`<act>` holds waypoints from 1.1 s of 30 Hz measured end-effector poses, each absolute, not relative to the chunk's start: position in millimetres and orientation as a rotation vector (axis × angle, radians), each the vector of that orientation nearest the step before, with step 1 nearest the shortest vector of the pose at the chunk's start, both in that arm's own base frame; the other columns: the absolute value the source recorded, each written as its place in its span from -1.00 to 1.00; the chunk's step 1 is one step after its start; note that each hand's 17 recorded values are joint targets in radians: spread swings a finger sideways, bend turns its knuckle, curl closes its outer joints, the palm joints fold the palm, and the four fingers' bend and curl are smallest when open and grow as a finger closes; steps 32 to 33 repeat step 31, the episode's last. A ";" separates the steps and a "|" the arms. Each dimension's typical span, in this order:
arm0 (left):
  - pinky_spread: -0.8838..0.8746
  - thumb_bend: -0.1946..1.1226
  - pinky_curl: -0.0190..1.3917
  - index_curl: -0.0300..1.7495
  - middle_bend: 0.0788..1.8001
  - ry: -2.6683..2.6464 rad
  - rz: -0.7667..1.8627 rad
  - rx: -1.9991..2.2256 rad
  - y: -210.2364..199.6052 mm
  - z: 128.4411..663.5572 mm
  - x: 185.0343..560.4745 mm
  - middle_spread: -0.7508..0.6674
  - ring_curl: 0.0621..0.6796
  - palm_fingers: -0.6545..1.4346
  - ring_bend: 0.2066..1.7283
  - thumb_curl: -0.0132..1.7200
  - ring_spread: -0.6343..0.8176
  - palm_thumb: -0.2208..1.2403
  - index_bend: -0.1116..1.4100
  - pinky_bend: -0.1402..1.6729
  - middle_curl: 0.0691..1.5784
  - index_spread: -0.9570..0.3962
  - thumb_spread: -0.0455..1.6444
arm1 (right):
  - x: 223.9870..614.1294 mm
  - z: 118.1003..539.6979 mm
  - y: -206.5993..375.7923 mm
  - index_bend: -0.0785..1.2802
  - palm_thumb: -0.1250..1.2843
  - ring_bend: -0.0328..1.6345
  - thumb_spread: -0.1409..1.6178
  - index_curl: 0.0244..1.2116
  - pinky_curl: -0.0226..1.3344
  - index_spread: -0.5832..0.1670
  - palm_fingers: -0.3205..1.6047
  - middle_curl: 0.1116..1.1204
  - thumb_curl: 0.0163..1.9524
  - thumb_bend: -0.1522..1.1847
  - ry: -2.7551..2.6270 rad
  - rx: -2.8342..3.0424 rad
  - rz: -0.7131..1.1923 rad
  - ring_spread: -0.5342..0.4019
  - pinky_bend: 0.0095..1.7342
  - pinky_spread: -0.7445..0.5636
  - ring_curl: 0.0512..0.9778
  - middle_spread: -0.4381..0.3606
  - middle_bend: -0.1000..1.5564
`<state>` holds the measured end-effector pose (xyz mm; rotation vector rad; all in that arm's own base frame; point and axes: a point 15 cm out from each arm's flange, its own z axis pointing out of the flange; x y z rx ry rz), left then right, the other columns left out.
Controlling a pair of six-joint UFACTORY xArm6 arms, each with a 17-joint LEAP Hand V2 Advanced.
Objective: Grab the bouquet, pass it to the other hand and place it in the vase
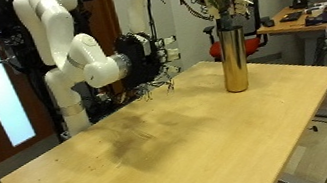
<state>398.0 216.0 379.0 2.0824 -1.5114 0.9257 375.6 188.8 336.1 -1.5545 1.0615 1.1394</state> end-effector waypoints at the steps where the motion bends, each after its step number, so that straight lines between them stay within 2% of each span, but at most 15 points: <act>1: 0.75 -0.76 -0.55 -0.77 -0.92 -1.514 0.915 2.096 216.9 377.8 400.1 0.90 -0.60 -0.51 -0.75 -0.60 0.83 -0.30 -0.68 -0.58 -0.90 0.59 -0.02 | 375.6 336.0 188.9 -0.62 0.38 -0.64 0.25 -0.51 -0.48 -0.23 -0.65 -0.72 -0.50 -0.81 1.060 -1.554 1.139 0.51 -0.67 0.64 -0.52 0.38 -0.67; 7: 0.75 -0.76 -0.54 -0.77 -0.92 -1.491 0.902 2.126 208.5 379.3 416.7 0.91 -0.58 -0.50 -0.77 -0.61 0.83 -0.31 -0.68 -0.58 -0.93 0.59 -0.03 | 374.6 336.7 190.1 -0.61 0.39 -0.64 0.25 -0.50 -0.48 -0.23 -0.65 -0.72 -0.50 -0.81 1.060 -1.556 1.144 0.51 -0.68 0.64 -0.53 0.40 -0.68; 15: 0.75 -0.76 -0.53 -0.77 -0.91 -1.486 0.716 2.201 224.0 362.2 403.8 0.90 -0.55 -0.50 -0.77 -0.61 0.83 -0.30 -0.68 -0.58 -0.94 0.61 -0.02 | 373.7 336.3 189.3 -0.61 0.39 -0.64 0.25 -0.50 -0.48 -0.23 -0.64 -0.73 -0.50 -0.81 1.054 -1.563 1.138 0.51 -0.69 0.65 -0.53 0.41 -0.68; 19: 0.75 -0.76 -0.53 -0.77 -0.91 -1.492 0.708 2.201 228.5 356.9 402.6 0.90 -0.54 -0.50 -0.77 -0.61 0.83 -0.30 -0.68 -0.58 -0.94 0.62 -0.02 | 374.0 334.9 188.8 -0.61 0.41 -0.65 0.26 -0.49 -0.48 -0.23 -0.64 -0.73 -0.50 -0.80 1.055 -1.560 1.141 0.51 -0.68 0.65 -0.53 0.41 -0.67; 24: 0.75 -0.76 -0.53 -0.77 -0.91 -1.464 0.712 2.216 240.4 352.1 384.7 0.90 -0.53 -0.50 -0.77 -0.61 0.83 -0.30 -0.68 -0.57 -0.94 0.62 -0.02 | 372.5 334.7 188.8 -0.61 0.42 -0.65 0.26 -0.49 -0.48 -0.21 -0.63 -0.73 -0.49 -0.81 1.050 -1.565 1.143 0.51 -0.68 0.65 -0.54 0.41 -0.68; 33: 0.75 -0.76 -0.53 -0.77 -0.91 -1.439 0.715 2.216 232.2 343.8 354.5 0.91 -0.52 -0.50 -0.79 -0.60 0.84 -0.30 -0.68 -0.57 -0.94 0.62 -0.02 | 370.6 336.5 188.7 -0.61 0.43 -0.64 0.25 -0.49 -0.48 -0.20 -0.63 -0.73 -0.48 -0.81 1.039 -1.567 1.152 0.51 -0.68 0.65 -0.53 0.41 -0.67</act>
